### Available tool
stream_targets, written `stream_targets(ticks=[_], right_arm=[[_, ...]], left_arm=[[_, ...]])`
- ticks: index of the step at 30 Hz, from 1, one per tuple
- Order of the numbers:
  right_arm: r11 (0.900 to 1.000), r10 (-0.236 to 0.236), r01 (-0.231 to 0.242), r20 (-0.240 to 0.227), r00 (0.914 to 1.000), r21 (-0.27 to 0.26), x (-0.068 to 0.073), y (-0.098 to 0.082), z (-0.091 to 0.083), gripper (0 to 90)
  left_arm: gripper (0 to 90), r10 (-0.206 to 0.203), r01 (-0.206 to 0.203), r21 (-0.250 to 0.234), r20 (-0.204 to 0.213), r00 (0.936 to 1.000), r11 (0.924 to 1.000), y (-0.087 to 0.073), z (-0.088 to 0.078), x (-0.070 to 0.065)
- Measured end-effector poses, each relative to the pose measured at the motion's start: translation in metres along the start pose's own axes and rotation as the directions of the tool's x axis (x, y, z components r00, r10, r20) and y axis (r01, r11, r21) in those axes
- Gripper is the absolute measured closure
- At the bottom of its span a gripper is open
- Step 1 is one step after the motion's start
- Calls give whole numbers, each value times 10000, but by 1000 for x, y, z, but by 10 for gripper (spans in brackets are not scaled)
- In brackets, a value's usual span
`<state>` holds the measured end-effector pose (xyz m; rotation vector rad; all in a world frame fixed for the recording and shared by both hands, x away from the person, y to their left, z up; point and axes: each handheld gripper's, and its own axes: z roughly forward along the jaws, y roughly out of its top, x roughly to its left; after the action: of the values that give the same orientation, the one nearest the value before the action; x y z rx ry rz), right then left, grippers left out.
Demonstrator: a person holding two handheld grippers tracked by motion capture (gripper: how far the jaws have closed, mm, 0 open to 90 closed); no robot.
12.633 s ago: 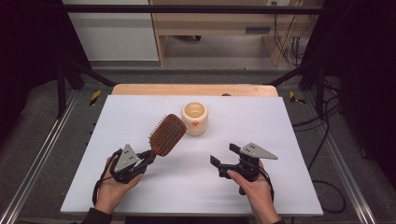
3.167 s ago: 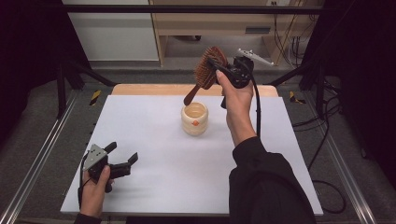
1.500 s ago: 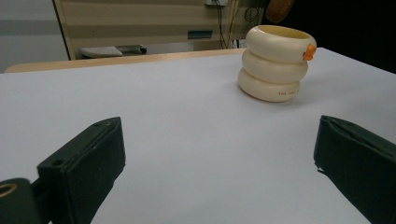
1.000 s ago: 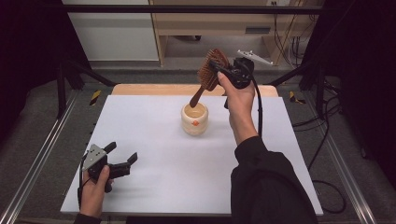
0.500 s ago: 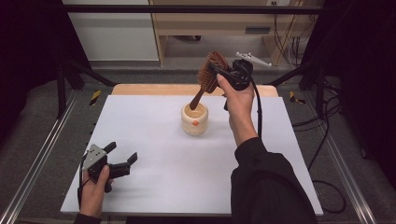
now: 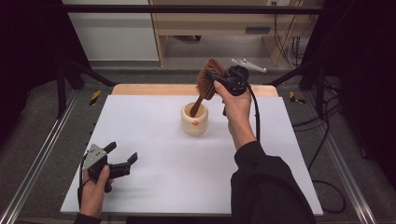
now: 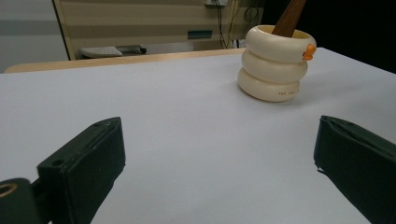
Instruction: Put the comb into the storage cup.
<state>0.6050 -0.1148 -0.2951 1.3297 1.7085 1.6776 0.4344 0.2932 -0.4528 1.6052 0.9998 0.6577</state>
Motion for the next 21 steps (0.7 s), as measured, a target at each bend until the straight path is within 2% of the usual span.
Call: stream_targets(ticks=[21], right_arm=[[9990,-128,129,-33,9999,420,1,-17,9,521]], left_arm=[[22,-2,2,17,35,10000,10000,0,0,0]])
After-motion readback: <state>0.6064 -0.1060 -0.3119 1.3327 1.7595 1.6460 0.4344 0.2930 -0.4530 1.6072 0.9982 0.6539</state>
